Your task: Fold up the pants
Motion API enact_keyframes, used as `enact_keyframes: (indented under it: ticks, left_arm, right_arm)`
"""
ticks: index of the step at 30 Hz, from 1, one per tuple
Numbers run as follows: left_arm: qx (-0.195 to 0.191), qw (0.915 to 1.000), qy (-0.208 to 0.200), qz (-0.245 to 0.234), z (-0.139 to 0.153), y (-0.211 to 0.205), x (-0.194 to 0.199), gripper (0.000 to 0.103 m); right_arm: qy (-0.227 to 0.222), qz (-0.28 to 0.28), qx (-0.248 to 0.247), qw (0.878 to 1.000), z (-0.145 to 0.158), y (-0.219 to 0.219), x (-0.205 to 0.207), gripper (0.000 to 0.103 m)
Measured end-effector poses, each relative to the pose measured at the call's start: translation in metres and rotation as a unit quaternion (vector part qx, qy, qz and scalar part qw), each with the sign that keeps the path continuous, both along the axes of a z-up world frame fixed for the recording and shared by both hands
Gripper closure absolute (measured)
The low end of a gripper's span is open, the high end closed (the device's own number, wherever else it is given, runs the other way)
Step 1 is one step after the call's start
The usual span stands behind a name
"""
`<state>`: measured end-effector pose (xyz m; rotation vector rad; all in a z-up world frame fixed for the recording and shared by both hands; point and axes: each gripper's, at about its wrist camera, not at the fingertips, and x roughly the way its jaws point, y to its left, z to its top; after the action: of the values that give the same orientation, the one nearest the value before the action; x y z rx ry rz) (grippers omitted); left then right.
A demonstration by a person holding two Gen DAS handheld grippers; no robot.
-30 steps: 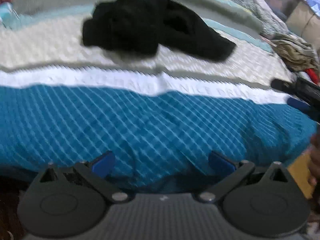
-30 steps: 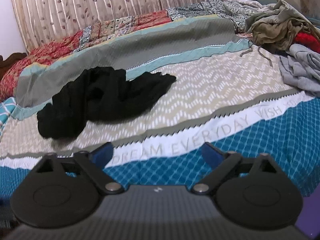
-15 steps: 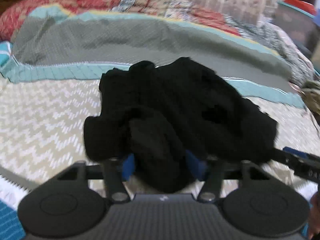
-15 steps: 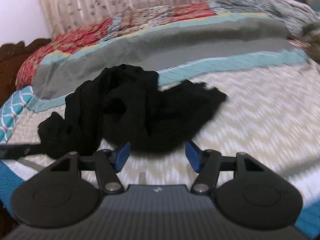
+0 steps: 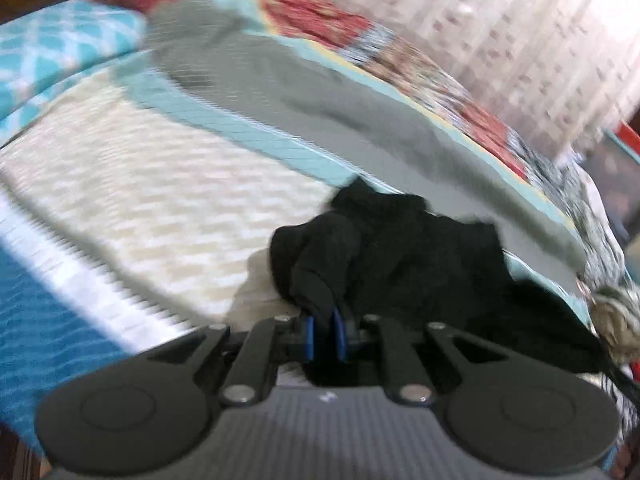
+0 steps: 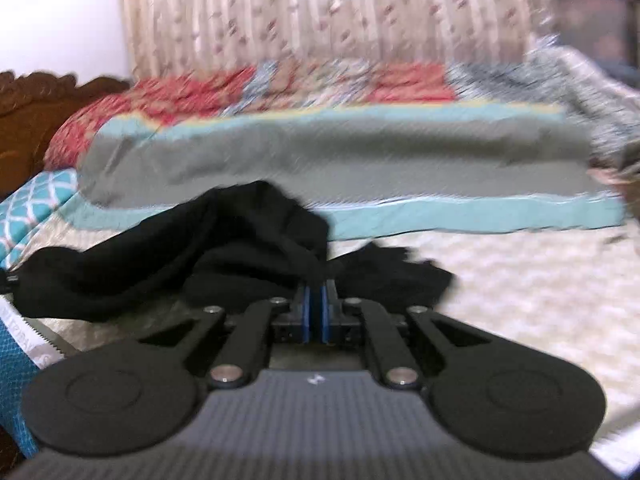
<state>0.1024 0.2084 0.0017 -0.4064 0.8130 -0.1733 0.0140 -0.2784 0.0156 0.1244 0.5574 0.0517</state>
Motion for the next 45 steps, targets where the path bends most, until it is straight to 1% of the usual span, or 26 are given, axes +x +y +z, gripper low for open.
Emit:
enact_keyframes:
  ticks: [3, 5, 8, 11, 12, 13, 15, 16, 17, 19, 20, 21, 23, 24, 25, 28, 30, 31, 32, 33, 35, 37, 39, 40, 42, 45]
  left_arm:
    - [-0.009, 0.9994, 0.023, 0.024, -0.013, 0.021, -0.016, 0.094]
    - [-0.025, 0.9983, 0.040, 0.035, -0.024, 0.034, -0.022, 0.093]
    - [-0.037, 0.9962, 0.061, 0.051, -0.040, 0.044, -0.030, 0.089]
    - [-0.023, 0.9955, 0.072, 0.058, -0.046, 0.042, -0.029, 0.080]
    - [-0.021, 0.9953, 0.073, 0.060, -0.046, 0.043, -0.030, 0.064]
    - [-0.020, 0.9949, 0.076, 0.063, -0.046, 0.042, -0.030, 0.046]
    - [-0.026, 0.9949, 0.075, 0.063, -0.046, 0.041, -0.028, 0.044]
    - [-0.030, 0.9950, 0.075, 0.058, -0.047, 0.041, -0.025, 0.043]
    - [-0.038, 0.9949, 0.075, 0.056, -0.047, 0.041, -0.021, 0.042]
    - [-0.047, 0.9946, 0.075, 0.055, -0.048, 0.042, -0.013, 0.035]
    - [-0.048, 0.9945, 0.075, 0.054, -0.049, 0.042, -0.009, 0.035]
    - [-0.050, 0.9946, 0.076, 0.048, -0.051, 0.041, -0.003, 0.039]
    - [-0.056, 0.9941, 0.087, 0.033, -0.055, 0.035, 0.006, 0.058]
    - [-0.058, 0.9933, 0.096, 0.027, -0.058, 0.032, 0.010, 0.076]
    - [-0.060, 0.9926, 0.102, 0.023, -0.061, 0.030, 0.012, 0.086]
    - [-0.080, 0.9904, 0.112, 0.019, -0.065, 0.029, 0.015, 0.092]
    - [-0.102, 0.9883, 0.112, 0.021, -0.058, 0.031, 0.020, 0.093]
    - [-0.112, 0.9876, 0.108, 0.021, -0.052, 0.033, 0.025, 0.094]
    - [-0.122, 0.9873, 0.099, 0.021, -0.045, 0.035, 0.032, 0.094]
    - [-0.133, 0.9871, 0.087, 0.019, -0.033, 0.036, 0.044, 0.094]
    - [-0.145, 0.9868, 0.068, 0.021, -0.004, 0.034, 0.072, 0.094]
    - [-0.149, 0.9879, 0.041, 0.019, 0.036, 0.026, 0.109, 0.094]
    - [-0.133, 0.9910, 0.004, 0.016, 0.086, 0.014, 0.146, 0.094]
    - [-0.131, 0.9912, -0.012, 0.018, 0.110, 0.010, 0.159, 0.094]
    - [-0.148, 0.9869, -0.060, 0.026, 0.165, 0.009, 0.175, 0.094]
    - [-0.184, 0.9745, -0.122, 0.038, 0.215, 0.018, 0.164, 0.094]
  right_arm:
    - [0.004, -0.033, -0.019, 0.999, 0.001, -0.022, -0.041, 0.095]
    - [0.026, -0.056, -0.033, 0.998, -0.009, -0.035, -0.062, 0.095]
    - [0.064, -0.080, -0.023, 0.994, -0.027, -0.046, -0.078, 0.094]
    - [0.084, -0.100, -0.016, 0.991, -0.031, -0.046, -0.083, 0.089]
    - [0.081, -0.110, -0.010, 0.991, -0.028, -0.048, -0.083, 0.088]
    - [0.076, -0.116, -0.002, 0.990, -0.024, -0.051, -0.081, 0.084]
    - [0.060, -0.132, 0.034, 0.989, -0.018, -0.063, -0.084, 0.049]
    - [0.055, -0.144, 0.060, 0.986, -0.016, -0.069, -0.080, 0.045]
    - [0.051, -0.156, 0.080, 0.983, -0.015, -0.075, -0.078, 0.044]
    - [0.052, -0.170, 0.122, 0.977, -0.017, -0.087, -0.064, 0.044]
    - [0.052, -0.172, 0.134, 0.975, -0.019, -0.094, -0.056, 0.044]
    - [0.056, -0.171, 0.138, 0.974, -0.021, -0.096, -0.049, 0.044]
    - [0.073, -0.169, 0.142, 0.973, -0.029, -0.103, -0.026, 0.044]
    - [0.077, -0.167, 0.148, 0.972, -0.033, -0.106, -0.016, 0.044]
    - [0.081, -0.163, 0.153, 0.971, -0.038, -0.107, -0.006, 0.044]
    - [0.097, -0.160, 0.149, 0.971, -0.052, -0.111, 0.022, 0.045]
    - [0.124, -0.159, 0.166, 0.965, -0.067, -0.117, 0.038, 0.047]
    - [0.145, -0.154, 0.191, 0.959, -0.075, -0.119, 0.043, 0.054]
    - [0.174, -0.135, 0.228, 0.948, -0.083, -0.119, 0.049, 0.085]
    - [0.188, -0.126, 0.248, 0.942, -0.086, -0.116, 0.052, 0.094]
    - [0.178, -0.125, 0.242, 0.946, -0.071, -0.110, 0.059, 0.095]
    - [0.150, -0.133, 0.247, 0.948, -0.049, -0.117, 0.072, 0.095]
    - [0.128, -0.151, 0.251, 0.948, -0.020, -0.130, 0.092, 0.095]
    - [0.109, -0.160, 0.243, 0.950, -0.003, -0.134, 0.101, 0.095]
    - [0.060, -0.180, 0.238, 0.953, 0.041, -0.146, 0.112, 0.095]
    - [-0.011, -0.213, 0.233, 0.949, 0.095, -0.165, 0.105, 0.095]
